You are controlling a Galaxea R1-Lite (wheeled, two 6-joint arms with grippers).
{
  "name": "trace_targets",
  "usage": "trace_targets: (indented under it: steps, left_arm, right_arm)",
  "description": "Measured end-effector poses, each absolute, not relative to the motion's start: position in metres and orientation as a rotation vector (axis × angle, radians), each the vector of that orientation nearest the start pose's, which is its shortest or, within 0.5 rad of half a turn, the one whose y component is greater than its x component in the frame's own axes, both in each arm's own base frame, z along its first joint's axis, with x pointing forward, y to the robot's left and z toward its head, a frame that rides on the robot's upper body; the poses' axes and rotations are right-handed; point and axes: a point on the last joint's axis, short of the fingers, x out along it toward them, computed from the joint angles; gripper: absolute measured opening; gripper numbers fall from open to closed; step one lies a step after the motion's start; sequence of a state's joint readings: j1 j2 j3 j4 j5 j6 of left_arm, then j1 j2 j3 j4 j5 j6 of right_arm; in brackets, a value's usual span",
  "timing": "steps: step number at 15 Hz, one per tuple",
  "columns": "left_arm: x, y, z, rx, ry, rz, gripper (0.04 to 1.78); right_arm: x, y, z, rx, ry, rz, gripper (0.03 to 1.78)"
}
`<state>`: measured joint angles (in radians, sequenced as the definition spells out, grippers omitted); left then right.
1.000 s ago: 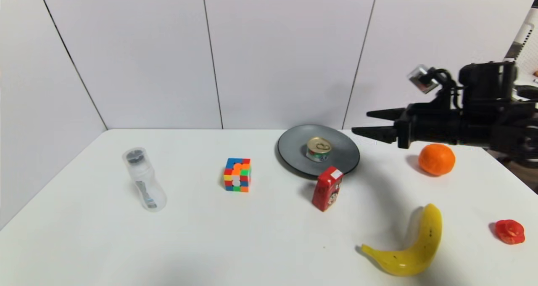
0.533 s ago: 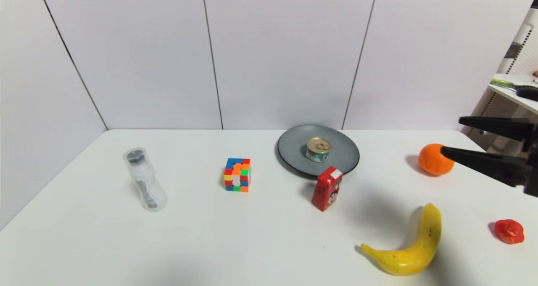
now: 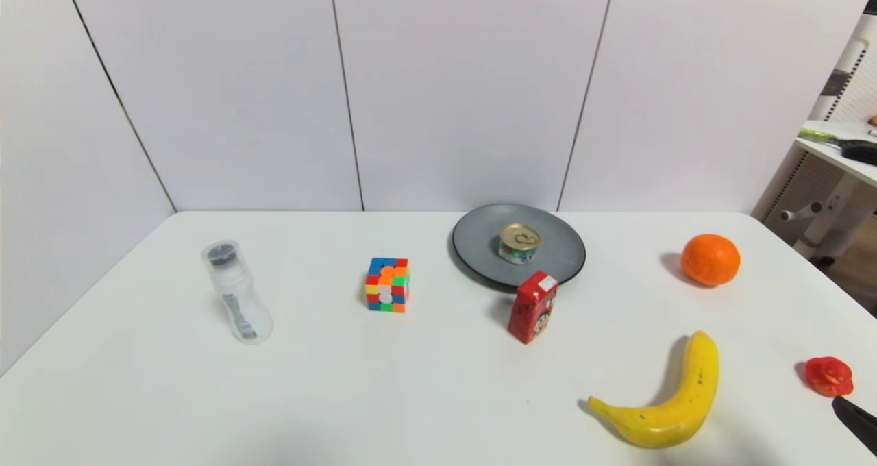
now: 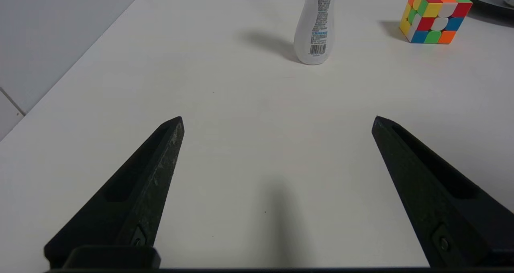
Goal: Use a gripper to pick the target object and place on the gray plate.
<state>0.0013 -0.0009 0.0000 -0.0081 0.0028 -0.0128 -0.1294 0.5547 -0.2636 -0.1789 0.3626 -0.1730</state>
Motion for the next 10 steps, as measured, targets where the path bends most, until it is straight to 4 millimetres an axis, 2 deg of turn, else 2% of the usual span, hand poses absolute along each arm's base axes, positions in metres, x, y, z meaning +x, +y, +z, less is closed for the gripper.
trace_targets:
  steps: [2, 4, 10]
  left_arm:
    - [-0.023, 0.000, 0.076, -0.013, -0.009, 0.004, 1.69]
    - [-0.023, 0.000, 0.076, -0.013, -0.009, 0.004, 1.69]
    - [-0.023, 0.000, 0.076, -0.013, -0.009, 0.004, 1.69]
  right_arm:
    - [0.022, 0.002, 0.148, -0.140, 0.095, 0.084, 1.69]
    - [0.013, 0.001, 0.135, -0.137, 0.086, -0.003, 1.69]
    - [-0.004, 0.002, 0.103, -0.148, 0.027, 0.042, 1.69]
